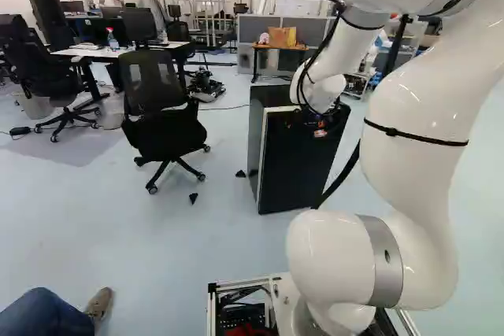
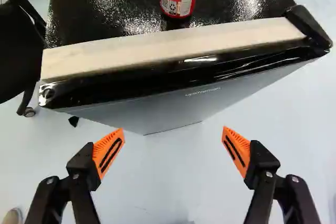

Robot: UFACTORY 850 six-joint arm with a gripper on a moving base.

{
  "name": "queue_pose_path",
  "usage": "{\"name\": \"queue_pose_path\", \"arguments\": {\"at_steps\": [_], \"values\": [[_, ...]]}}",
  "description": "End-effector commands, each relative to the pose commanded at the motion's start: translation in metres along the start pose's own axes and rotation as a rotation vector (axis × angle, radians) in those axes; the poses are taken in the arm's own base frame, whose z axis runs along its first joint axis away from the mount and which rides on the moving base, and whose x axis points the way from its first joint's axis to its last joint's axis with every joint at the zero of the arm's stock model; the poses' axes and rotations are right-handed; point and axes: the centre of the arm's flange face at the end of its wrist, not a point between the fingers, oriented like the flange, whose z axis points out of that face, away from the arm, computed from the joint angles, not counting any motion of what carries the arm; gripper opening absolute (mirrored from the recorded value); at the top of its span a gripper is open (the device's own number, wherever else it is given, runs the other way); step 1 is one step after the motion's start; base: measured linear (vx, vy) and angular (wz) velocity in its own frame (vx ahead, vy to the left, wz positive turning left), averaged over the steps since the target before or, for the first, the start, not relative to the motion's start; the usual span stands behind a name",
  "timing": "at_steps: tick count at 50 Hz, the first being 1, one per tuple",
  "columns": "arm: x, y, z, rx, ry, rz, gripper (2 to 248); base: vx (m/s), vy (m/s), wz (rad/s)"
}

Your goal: Grab a drink from the fridge

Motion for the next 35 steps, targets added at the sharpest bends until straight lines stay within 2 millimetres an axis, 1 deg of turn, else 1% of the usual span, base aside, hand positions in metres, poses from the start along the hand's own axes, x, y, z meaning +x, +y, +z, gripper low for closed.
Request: {"name": "queue_pose_path", "arguments": {"at_steps": [12, 35], "values": [[-0.005, 0.003, -0.015, -0.006, 0.111, 0.007, 247, 0.000, 0.000, 0.000], [0.013, 0.003, -0.019, -0.007, 0.318, 0.007, 247, 0.000, 0.000, 0.000]]}}
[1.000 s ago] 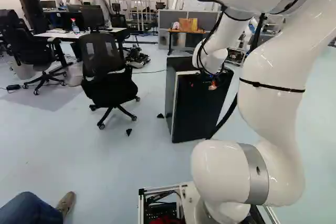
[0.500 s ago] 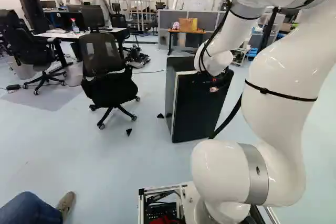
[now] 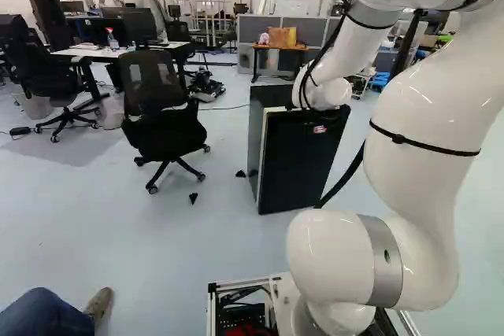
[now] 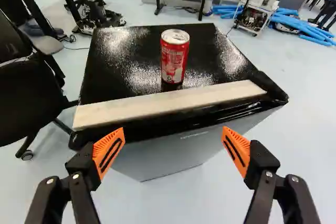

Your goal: Grab a drink from the fridge

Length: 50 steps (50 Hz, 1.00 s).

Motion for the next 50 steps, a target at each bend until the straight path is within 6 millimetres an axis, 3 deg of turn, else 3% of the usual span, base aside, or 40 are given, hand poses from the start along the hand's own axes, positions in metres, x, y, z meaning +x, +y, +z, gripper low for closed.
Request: {"name": "queue_pose_path", "arguments": {"at_steps": [24, 50], "values": [[0.015, 0.000, 0.004, 0.001, 0.145, -0.001, 247, 0.000, 0.000, 0.000], [0.033, 0.006, 0.030, -0.005, 0.207, 0.001, 247, 0.000, 0.000, 0.000]]}}
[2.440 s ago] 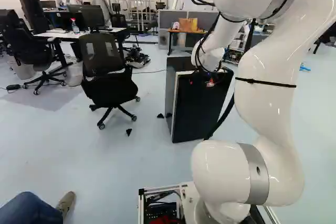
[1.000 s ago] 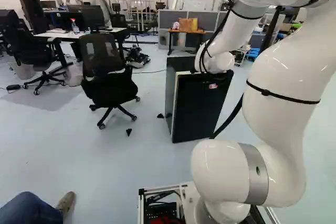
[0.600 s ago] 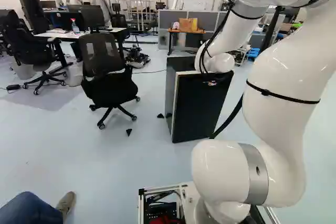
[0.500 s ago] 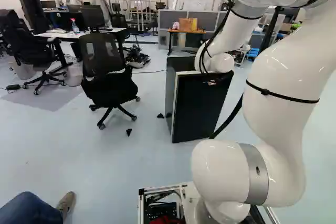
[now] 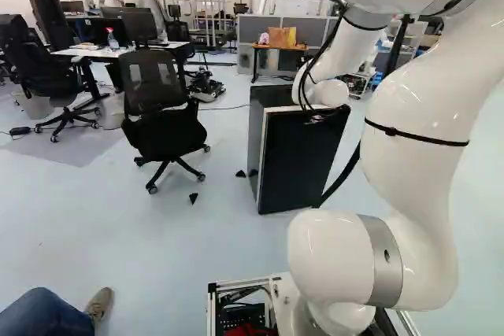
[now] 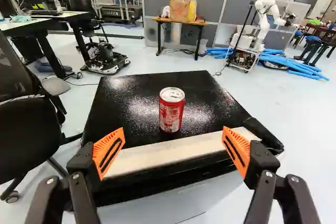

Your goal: Grab a drink from the fridge

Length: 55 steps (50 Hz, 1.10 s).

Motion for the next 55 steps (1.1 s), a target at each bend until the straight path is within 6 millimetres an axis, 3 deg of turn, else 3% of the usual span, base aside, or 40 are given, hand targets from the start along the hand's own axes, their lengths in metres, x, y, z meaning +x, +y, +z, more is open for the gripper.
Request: {"name": "queue_pose_path", "arguments": {"at_steps": [39, 55], "values": [[0.013, 0.008, 0.060, -0.029, 0.018, 0.032, 247, 0.000, 0.000, 0.000], [0.003, 0.008, 0.085, -0.026, 0.005, 0.033, 247, 0.000, 0.000, 0.000]]}}
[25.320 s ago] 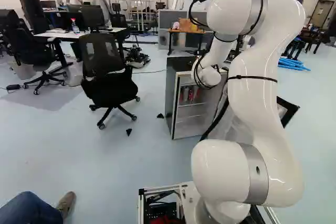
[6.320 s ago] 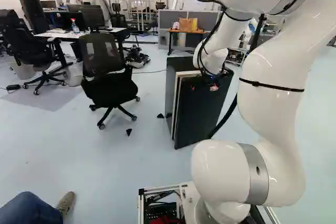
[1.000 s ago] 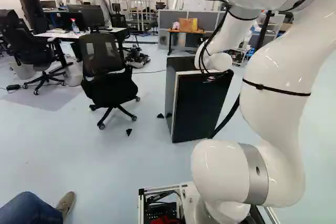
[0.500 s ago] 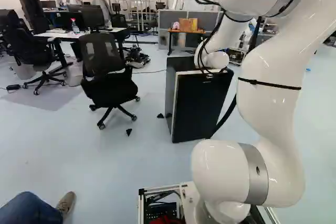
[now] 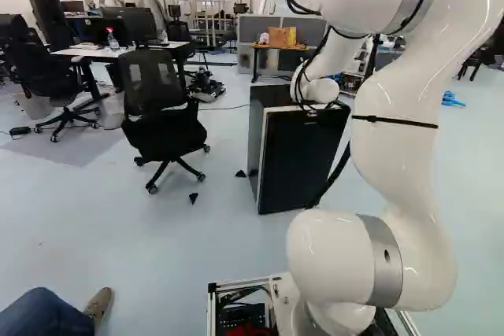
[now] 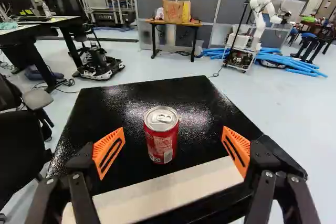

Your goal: Grab a drink from the fridge

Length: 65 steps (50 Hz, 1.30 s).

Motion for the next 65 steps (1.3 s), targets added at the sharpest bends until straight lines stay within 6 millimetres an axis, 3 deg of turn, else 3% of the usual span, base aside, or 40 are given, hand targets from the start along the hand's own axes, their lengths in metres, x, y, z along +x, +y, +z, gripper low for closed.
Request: {"name": "queue_pose_path", "arguments": {"at_steps": [30, 61, 62, 65], "values": [[-0.025, 0.001, 0.032, 0.002, 0.010, 0.003, 247, 0.000, 0.000, 0.000], [-0.021, -0.001, 0.044, 0.005, 0.041, 0.001, 245, 0.000, 0.000, 0.000], [-0.021, -0.001, 0.044, 0.005, 0.041, 0.001, 211, 0.000, 0.000, 0.000], [-0.021, -0.001, 0.044, 0.005, 0.041, 0.001, 211, 0.000, 0.000, 0.000]]}}
